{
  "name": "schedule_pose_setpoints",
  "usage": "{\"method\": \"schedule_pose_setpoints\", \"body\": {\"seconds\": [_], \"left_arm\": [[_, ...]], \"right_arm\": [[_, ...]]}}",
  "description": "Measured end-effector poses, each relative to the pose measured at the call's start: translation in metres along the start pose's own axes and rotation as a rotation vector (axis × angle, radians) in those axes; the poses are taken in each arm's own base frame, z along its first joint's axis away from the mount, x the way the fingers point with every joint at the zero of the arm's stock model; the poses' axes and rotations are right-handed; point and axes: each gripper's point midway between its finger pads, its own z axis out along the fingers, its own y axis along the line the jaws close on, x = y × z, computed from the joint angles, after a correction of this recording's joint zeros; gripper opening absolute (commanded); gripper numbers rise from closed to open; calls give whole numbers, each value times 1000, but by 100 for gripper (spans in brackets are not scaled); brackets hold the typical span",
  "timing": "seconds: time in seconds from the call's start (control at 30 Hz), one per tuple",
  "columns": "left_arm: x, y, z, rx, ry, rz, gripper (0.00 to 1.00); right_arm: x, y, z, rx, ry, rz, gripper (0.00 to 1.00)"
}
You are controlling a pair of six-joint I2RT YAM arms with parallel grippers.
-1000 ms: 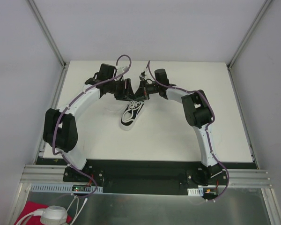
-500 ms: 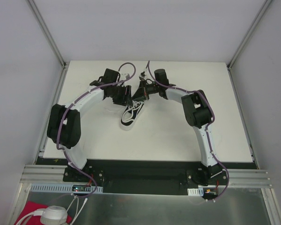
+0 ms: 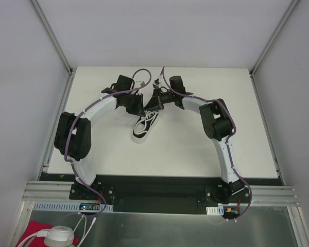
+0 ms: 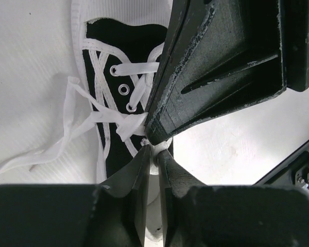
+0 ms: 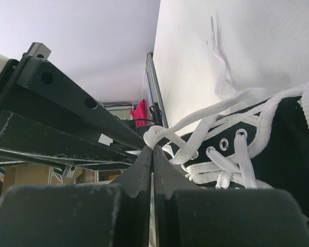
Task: Tie the shoes
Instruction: Tie the shoelace on the shoe.
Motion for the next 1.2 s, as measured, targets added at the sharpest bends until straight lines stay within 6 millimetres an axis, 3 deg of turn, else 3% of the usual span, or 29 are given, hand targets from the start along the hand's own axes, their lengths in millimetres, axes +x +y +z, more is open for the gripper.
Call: {"method": "schedule_pose_setpoints", "body": {"seconds": [0.07,0.3,0.53,0.7,0.73,0.93,1.07,1.2], "left_arm": [[0,0,0,1,-1,-1,0],[1,-6,-2,20,4,-28,0],[-8,-38,-27,120,-30,-116,0],[-7,-55,-32,196,3,-202,11],[-9,-67,-35,251,15,-220,18],[-25,-112,-54,474,32,-226,28],[-28,-118,-58,512,26,-218,34],[-26,-107,-56,474,-3,-215,42]], "right_arm": [[0,0,0,0,1,0,1],[0,0,0,0,0,0,1],[3,4,1,-11,17,13,1],[5,9,1,-25,34,14,1],[3,8,1,-20,26,13,1],[-2,0,3,4,-7,19,1],[-4,-3,4,10,-13,23,1],[-4,-5,4,12,-17,19,1]]}}
